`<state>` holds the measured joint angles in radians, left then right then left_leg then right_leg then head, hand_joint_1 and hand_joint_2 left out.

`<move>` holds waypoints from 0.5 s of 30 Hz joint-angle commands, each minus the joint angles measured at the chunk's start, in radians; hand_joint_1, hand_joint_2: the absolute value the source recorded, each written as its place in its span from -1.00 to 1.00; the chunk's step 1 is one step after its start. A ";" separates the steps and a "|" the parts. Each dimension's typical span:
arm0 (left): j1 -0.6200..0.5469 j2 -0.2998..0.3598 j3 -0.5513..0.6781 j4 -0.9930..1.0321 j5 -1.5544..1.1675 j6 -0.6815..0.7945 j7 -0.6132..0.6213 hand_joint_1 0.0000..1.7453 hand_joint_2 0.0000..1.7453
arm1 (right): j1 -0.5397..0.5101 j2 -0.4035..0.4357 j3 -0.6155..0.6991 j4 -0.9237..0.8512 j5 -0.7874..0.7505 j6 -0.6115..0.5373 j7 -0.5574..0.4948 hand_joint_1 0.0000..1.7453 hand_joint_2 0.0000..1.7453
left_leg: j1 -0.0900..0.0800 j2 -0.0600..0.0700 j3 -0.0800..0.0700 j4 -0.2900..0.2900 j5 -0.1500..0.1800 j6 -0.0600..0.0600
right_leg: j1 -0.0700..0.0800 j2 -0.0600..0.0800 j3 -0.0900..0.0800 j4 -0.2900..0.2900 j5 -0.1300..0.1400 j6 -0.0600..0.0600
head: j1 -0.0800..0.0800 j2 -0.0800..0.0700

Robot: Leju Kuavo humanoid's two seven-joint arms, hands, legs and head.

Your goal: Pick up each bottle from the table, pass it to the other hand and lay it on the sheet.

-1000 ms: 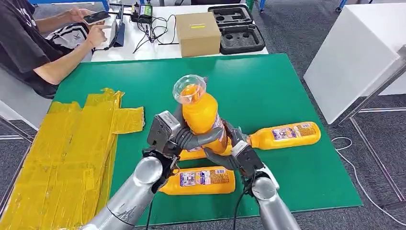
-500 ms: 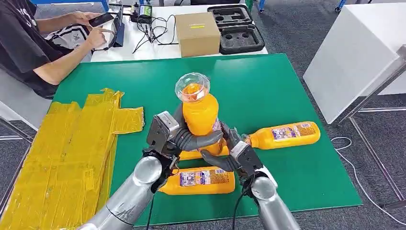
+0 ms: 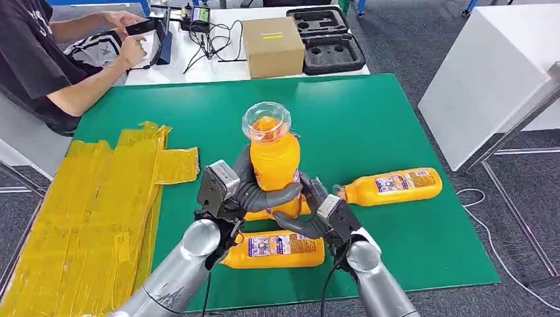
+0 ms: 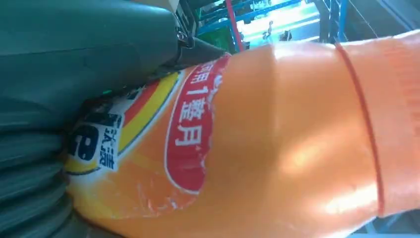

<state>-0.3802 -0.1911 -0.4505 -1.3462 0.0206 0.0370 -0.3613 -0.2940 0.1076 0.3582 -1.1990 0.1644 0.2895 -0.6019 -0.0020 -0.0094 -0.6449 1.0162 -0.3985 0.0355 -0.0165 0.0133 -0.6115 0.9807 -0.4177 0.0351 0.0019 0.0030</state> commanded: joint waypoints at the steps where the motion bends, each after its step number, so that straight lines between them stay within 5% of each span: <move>1: -0.016 0.037 0.027 0.030 0.002 0.011 0.003 1.00 1.00 | -0.045 -0.011 0.062 0.021 -0.010 0.006 -0.011 1.00 1.00 | 0.000 0.002 0.002 0.000 -0.001 -0.001 | 0.000 0.001 0.001 0.000 0.000 -0.001 | 0.000 0.000; 12: 0.008 0.058 0.058 -0.012 -0.023 0.032 -0.017 1.00 1.00 | -0.004 -0.022 0.052 -0.033 -0.009 -0.013 -0.007 1.00 1.00 | 0.000 0.002 0.003 -0.001 -0.001 -0.002 | 0.000 0.001 0.003 -0.001 0.000 -0.001 | 0.000 0.000; 13: 0.019 0.064 0.077 -0.031 -0.027 0.039 -0.020 1.00 1.00 | 0.010 -0.024 0.046 -0.060 -0.016 -0.020 -0.016 -1.00 1.00 | 0.000 0.002 0.002 -0.001 -0.001 -0.001 | 0.000 0.001 0.002 -0.001 0.000 -0.001 | 0.000 0.000; 15: 0.033 0.073 0.104 -0.058 -0.033 0.050 -0.022 1.00 1.00 | 0.030 -0.029 0.035 -0.107 -0.025 -0.027 -0.020 -1.00 1.00 | 0.000 0.002 0.003 -0.001 -0.001 -0.002 | 0.001 0.001 0.002 -0.001 -0.001 -0.001 | 0.000 0.000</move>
<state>-0.3642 -0.1766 -0.4383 -1.3699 0.0068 0.0550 -0.3807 -0.2930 0.1076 0.3727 -1.2085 0.1537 0.2804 -0.6027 -0.0020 -0.0094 -0.6449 1.0162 -0.3985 0.0355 -0.0165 0.0133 -0.6117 0.9806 -0.4177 0.0351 0.0019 0.0030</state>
